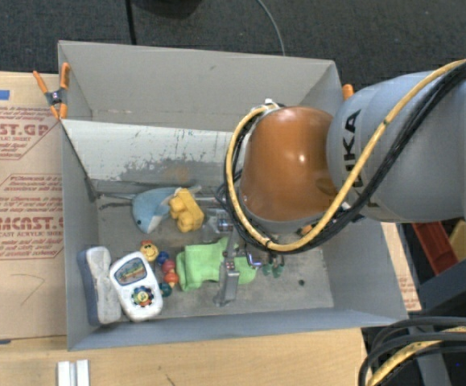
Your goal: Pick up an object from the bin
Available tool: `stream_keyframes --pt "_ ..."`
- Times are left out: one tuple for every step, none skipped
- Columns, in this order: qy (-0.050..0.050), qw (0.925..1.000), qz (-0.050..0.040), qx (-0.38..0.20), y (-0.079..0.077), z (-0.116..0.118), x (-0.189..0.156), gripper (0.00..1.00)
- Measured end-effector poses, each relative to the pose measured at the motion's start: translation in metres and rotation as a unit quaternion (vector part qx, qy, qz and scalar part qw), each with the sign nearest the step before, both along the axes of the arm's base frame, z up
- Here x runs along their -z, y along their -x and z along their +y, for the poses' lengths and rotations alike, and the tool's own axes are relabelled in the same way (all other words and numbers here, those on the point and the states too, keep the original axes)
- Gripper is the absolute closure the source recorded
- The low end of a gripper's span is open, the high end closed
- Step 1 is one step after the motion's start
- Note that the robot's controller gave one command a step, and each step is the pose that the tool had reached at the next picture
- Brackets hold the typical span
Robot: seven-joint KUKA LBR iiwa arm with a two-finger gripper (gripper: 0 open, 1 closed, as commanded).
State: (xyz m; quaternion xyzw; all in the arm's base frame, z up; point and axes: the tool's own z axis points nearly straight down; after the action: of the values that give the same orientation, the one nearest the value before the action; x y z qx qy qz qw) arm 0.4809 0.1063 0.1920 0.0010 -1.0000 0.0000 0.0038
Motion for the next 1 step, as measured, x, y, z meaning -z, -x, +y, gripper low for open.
stream_keyframes --pt "-0.001 1.0000 -0.0038 0.001 -0.0016 -0.0005 -0.0044 0.00"
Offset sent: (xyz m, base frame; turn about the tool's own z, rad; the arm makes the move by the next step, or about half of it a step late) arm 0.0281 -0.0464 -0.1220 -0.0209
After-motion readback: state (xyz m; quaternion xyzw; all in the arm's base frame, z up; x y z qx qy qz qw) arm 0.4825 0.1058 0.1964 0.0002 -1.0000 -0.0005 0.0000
